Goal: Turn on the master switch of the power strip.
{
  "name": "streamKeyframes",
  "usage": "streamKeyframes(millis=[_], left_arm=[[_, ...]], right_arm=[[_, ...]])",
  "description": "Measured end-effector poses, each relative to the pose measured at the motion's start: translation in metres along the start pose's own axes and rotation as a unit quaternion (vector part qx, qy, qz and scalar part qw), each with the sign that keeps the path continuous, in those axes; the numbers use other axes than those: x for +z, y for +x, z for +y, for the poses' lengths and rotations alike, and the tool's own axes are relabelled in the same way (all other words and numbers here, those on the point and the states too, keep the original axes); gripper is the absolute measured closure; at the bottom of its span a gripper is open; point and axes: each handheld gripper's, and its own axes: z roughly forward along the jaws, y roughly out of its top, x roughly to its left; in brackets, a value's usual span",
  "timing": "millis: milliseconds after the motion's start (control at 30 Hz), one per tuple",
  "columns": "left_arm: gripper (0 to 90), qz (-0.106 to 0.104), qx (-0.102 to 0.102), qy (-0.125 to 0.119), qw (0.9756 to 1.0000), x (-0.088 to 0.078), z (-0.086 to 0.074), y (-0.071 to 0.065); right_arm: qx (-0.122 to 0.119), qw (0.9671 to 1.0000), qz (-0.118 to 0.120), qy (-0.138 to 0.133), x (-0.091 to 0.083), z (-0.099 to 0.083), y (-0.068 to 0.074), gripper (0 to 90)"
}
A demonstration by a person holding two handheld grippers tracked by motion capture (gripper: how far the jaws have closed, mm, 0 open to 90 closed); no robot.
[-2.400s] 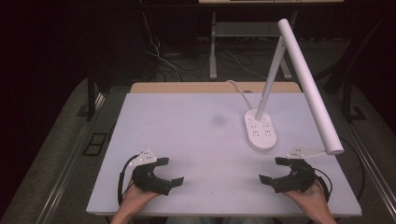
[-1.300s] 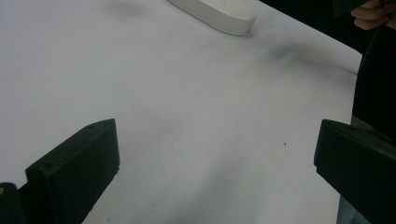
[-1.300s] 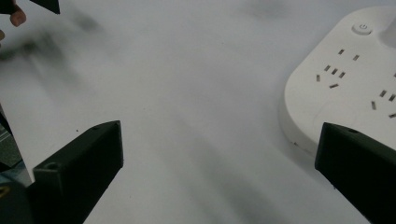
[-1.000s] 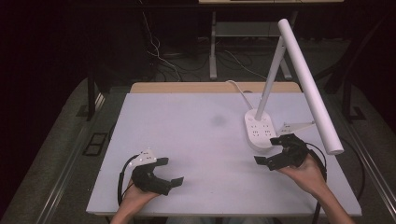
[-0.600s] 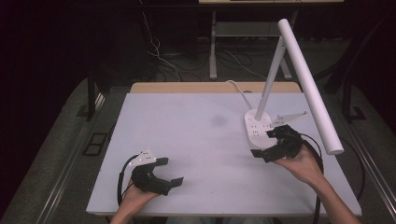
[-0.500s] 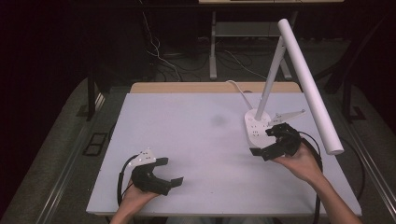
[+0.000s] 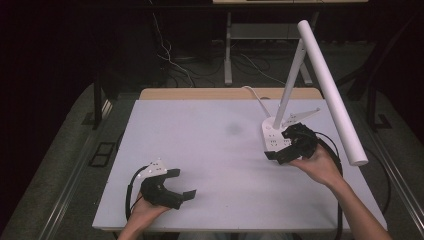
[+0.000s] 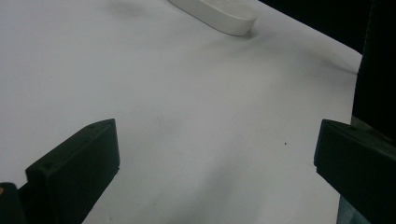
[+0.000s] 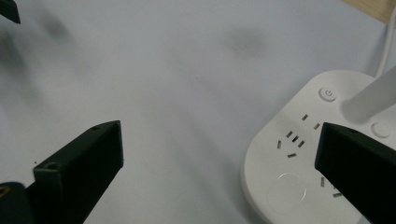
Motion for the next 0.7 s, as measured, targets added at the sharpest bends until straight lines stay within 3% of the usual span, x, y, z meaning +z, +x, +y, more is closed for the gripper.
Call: streamKeyframes(millis=[233,267,300,400,500,700], left_arm=[[0.0,-0.001,-0.002,0.001,1.0000,0.000,0.000,0.000],[0.0,-0.001,-0.001,0.001,1.0000,0.000,0.000,0.000],[0.0,-0.001,-0.001,0.001,1.0000,0.000,0.000,0.000],[0.0,-0.001,0.000,0.002,1.0000,0.000,0.000,0.000],[0.0,-0.001,-0.002,-0.002,1.0000,-0.001,0.001,0.000],[0.0,-0.001,0.000,-0.001,1.0000,-0.001,0.001,0.000]], right_arm=[[-0.012,0.9998,-0.012,0.009,0.004,0.012,-0.001,0.6],[-0.017,0.9997,-0.011,0.011,0.005,0.015,-0.002,11.0],[-0.022,0.9996,-0.015,0.009,0.005,0.017,-0.003,15.0],[-0.026,0.9993,-0.023,0.014,0.007,0.020,-0.005,17.3],[-0.034,0.9983,-0.041,0.022,0.011,0.026,-0.009,27.7],[-0.043,0.9972,-0.049,0.036,0.017,0.034,-0.014,39.1]])
